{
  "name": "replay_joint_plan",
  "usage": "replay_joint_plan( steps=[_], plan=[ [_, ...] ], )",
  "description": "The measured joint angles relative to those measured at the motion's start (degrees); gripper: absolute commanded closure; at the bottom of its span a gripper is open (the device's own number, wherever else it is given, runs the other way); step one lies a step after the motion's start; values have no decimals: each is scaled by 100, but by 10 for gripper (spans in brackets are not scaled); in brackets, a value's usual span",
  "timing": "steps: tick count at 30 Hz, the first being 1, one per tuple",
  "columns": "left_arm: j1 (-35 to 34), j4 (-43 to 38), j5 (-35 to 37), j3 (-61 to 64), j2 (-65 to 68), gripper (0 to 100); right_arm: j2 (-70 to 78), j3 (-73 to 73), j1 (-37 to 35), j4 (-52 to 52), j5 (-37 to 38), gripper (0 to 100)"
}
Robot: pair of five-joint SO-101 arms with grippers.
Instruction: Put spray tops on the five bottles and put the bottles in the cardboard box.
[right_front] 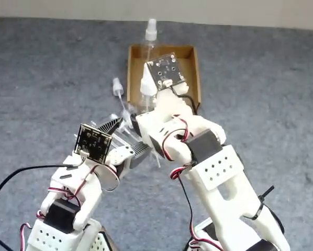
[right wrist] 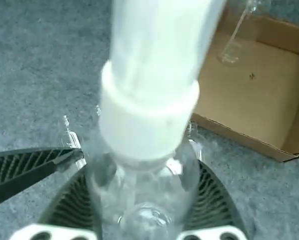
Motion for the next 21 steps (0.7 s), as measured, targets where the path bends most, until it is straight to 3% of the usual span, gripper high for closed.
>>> replay_joint_plan(
  steps=[14, 21],
  plan=[
    [0, 0, 0, 0, 0, 755, 0, 0, 0, 18, 9, 995],
    [0, 0, 0, 0, 0, 755, 0, 0, 0, 35, 651, 995]
  ],
)
